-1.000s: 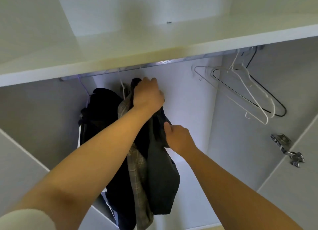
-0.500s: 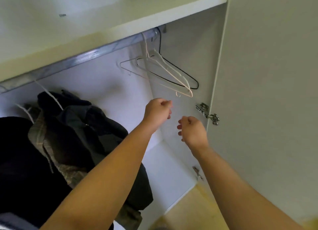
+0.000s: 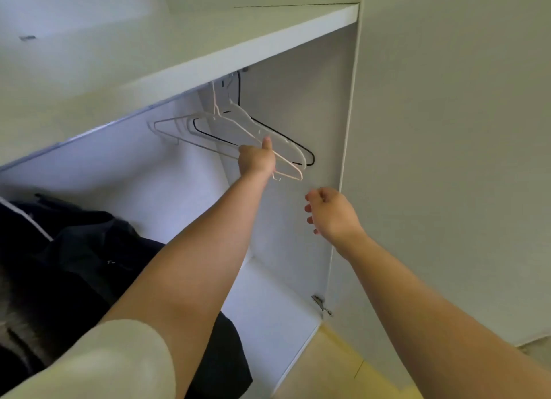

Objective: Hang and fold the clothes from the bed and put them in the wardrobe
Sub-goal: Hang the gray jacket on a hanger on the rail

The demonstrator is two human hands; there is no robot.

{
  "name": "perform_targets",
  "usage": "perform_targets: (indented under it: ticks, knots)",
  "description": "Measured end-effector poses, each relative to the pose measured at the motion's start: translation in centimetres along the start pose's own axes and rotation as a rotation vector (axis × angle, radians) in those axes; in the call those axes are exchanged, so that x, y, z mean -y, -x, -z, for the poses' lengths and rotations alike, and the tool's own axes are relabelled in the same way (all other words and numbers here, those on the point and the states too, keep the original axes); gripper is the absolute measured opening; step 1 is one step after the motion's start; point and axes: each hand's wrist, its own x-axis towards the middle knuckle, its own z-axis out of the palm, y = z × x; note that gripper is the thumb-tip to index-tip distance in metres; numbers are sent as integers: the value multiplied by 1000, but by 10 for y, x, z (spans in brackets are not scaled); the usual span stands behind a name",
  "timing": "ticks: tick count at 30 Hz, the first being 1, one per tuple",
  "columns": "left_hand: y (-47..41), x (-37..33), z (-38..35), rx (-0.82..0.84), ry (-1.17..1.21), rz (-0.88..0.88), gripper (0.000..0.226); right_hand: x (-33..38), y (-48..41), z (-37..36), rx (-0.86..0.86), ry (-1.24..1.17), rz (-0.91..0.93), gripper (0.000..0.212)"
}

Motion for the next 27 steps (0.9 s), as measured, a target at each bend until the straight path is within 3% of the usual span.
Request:
perform_targets:
  ticks: [7, 19, 27]
  knots:
    - [-14, 8, 6, 20, 41, -82, 18, 6, -4, -10, 3, 15, 10, 31]
    - [-6, -4, 14, 144, 223, -44, 16, 8, -14, -9, -77, 22, 68, 31]
    - [18, -30, 19, 146, 281, -120, 7, 21, -19, -6, -132, 24, 208, 55]
